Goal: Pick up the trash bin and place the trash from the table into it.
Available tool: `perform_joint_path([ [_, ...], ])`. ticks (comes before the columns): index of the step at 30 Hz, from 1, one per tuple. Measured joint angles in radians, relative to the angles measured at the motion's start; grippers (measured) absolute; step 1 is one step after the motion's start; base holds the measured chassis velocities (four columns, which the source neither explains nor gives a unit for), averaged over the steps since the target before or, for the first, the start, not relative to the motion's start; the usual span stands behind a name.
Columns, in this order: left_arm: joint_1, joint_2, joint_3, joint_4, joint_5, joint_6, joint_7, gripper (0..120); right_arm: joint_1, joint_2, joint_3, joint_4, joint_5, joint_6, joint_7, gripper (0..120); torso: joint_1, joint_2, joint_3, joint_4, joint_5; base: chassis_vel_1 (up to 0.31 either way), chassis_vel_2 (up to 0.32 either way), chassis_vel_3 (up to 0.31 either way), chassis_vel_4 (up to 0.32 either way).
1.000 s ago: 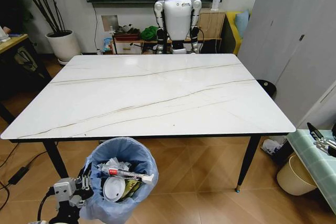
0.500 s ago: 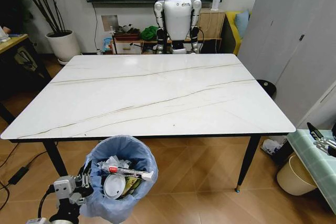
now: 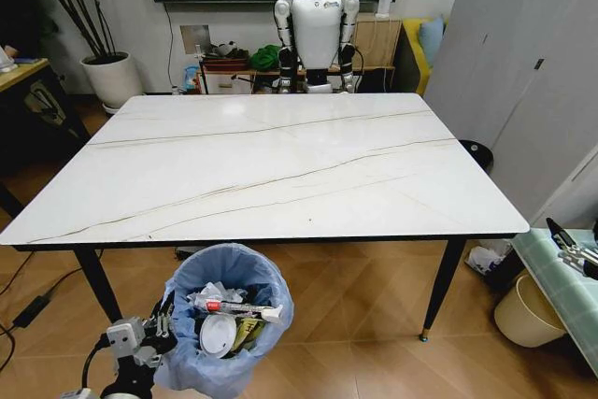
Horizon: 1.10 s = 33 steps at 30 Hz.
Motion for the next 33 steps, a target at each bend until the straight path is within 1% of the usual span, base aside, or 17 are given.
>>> perform_joint_path([
  [9,-0.012,-0.006,0.022,0.051,-0.086,0.008,-0.007,0,0.000,0.000,0.000,0.000,0.000,0.000,0.000,100,-0.021,-0.047,-0.026,0.0000,0.0000,0.000,0.000,0.000,0.000],
  [14,-0.018,-0.006,0.024,0.073,-0.112,0.011,-0.007,0,0.000,0.000,0.000,0.000,0.000,0.000,0.000,100,-0.027,-0.061,-0.034,0.0000,-0.0001,0.000,0.000,0.000,0.000],
  [17,-0.029,-0.006,0.022,0.106,-0.128,0.011,-0.007,0,0.000,0.000,0.000,0.000,0.000,0.000,0.000,100,-0.035,-0.080,-0.045,0.0000,-0.0001,0.000,0.000,0.000,0.000],
  [19,-0.031,-0.005,0.021,0.115,-0.131,0.012,-0.006,0,0.000,0.000,0.000,0.000,0.000,0.000,0.000,100,-0.037,-0.085,-0.048,0.0000,0.0000,0.000,0.000,0.000,0.000],
  [21,-0.045,-0.005,0.020,0.154,-0.149,0.013,-0.004,0,0.000,0.000,0.000,0.000,0.000,0.000,0.000,100,-0.047,-0.108,-0.060,0.0000,-0.0001,0.000,0.000,0.000,0.000],
  [22,-0.045,-0.005,0.020,0.154,-0.149,0.013,-0.004,0,0.000,0.000,0.000,0.000,0.000,0.000,0.000,100,-0.047,-0.108,-0.060,0.0000,-0.0001,0.000,0.000,0.000,0.000],
  [25,-0.055,-0.005,0.020,0.179,-0.155,0.015,-0.003,0,0.000,0.000,0.000,0.000,0.000,0.000,0.000,100,-0.055,-0.126,-0.071,0.0000,-0.0002,0.000,0.000,0.000,0.000],
  [26,-0.055,-0.005,0.020,0.179,-0.155,0.015,-0.003,0,0.000,0.000,0.000,0.000,0.000,0.000,0.000,100,-0.055,-0.126,-0.071,0.0000,-0.0002,0.000,0.000,0.000,0.000],
  [33,-0.059,-0.004,0.020,0.195,-0.149,0.016,0.000,0,0.000,0.000,0.000,0.000,0.000,0.000,0.000,100,-0.071,-0.162,-0.091,0.0000,0.0000,0.000,0.000,0.000,0.000],
])
